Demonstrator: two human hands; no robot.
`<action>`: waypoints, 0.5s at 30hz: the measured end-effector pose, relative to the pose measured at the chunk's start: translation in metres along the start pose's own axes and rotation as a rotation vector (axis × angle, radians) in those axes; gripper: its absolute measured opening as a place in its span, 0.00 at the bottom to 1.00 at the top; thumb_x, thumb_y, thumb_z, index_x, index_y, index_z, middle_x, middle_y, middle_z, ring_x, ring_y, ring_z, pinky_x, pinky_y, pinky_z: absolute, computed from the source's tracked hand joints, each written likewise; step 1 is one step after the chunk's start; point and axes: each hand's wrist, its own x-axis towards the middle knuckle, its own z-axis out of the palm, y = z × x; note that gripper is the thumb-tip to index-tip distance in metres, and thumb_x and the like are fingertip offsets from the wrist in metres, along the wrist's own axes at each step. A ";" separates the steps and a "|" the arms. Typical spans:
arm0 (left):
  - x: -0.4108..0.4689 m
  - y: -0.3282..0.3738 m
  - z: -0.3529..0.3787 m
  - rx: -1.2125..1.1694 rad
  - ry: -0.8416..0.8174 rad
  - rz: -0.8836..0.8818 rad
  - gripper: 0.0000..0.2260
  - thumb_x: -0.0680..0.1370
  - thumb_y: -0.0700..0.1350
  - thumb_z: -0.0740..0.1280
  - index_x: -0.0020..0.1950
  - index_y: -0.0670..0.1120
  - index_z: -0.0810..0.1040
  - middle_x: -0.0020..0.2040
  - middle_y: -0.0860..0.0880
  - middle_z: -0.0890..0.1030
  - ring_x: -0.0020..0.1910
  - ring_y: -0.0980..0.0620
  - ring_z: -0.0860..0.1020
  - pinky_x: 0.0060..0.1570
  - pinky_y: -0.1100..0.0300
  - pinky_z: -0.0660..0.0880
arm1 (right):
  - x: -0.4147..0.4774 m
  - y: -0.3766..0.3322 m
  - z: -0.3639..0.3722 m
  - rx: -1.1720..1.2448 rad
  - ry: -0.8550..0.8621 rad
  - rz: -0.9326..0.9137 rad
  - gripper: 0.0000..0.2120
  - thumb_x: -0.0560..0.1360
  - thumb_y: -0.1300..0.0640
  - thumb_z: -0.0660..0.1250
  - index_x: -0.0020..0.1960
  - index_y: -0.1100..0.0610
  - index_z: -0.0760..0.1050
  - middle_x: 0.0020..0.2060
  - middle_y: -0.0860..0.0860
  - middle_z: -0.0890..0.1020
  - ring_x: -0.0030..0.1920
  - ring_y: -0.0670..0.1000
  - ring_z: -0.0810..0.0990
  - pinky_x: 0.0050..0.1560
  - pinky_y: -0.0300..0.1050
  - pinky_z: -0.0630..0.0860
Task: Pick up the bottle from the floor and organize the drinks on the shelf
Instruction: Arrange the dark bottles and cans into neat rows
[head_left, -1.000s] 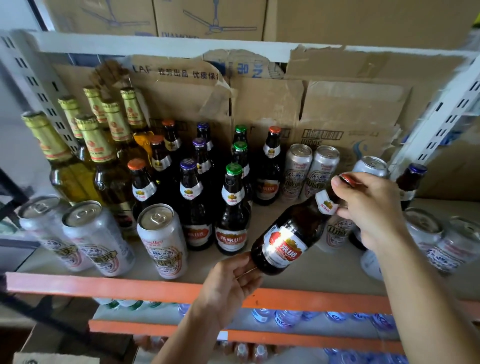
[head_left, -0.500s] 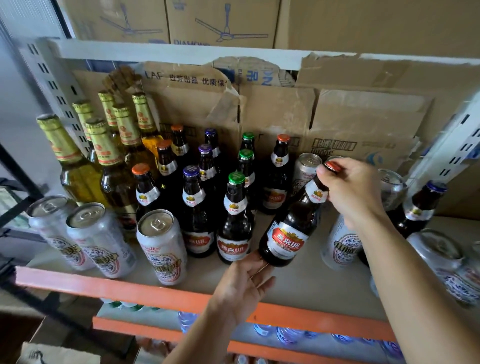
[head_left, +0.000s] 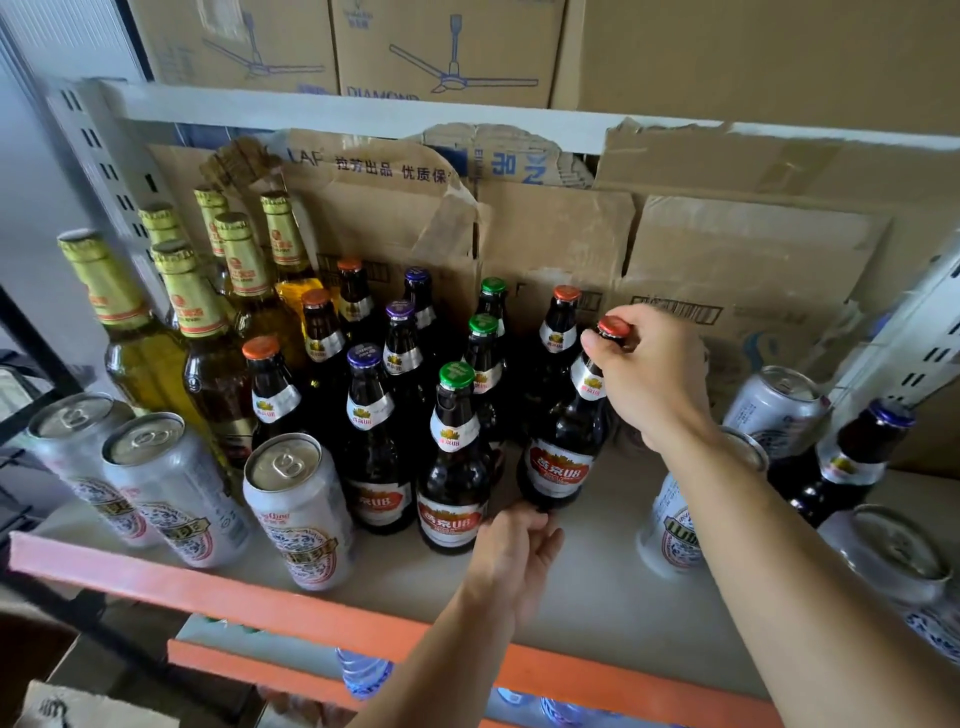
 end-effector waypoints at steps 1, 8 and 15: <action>0.001 0.000 0.001 0.004 0.008 -0.003 0.10 0.75 0.29 0.57 0.48 0.38 0.76 0.42 0.43 0.77 0.41 0.49 0.76 0.44 0.57 0.75 | 0.001 0.000 0.002 -0.015 -0.002 -0.009 0.04 0.73 0.55 0.71 0.45 0.55 0.79 0.36 0.47 0.80 0.40 0.51 0.78 0.41 0.43 0.70; 0.003 -0.002 0.004 0.005 0.016 0.008 0.10 0.76 0.28 0.55 0.42 0.38 0.72 0.35 0.44 0.73 0.39 0.50 0.74 0.46 0.56 0.74 | 0.002 -0.005 0.017 -0.046 -0.037 -0.035 0.06 0.73 0.56 0.72 0.49 0.57 0.81 0.40 0.51 0.83 0.40 0.48 0.79 0.33 0.30 0.67; 0.004 -0.006 0.009 -0.073 0.005 -0.003 0.16 0.76 0.26 0.54 0.55 0.42 0.72 0.41 0.45 0.73 0.40 0.51 0.73 0.52 0.54 0.72 | -0.002 -0.009 0.031 -0.052 -0.086 -0.082 0.10 0.73 0.56 0.72 0.52 0.59 0.79 0.38 0.49 0.77 0.34 0.42 0.76 0.31 0.23 0.64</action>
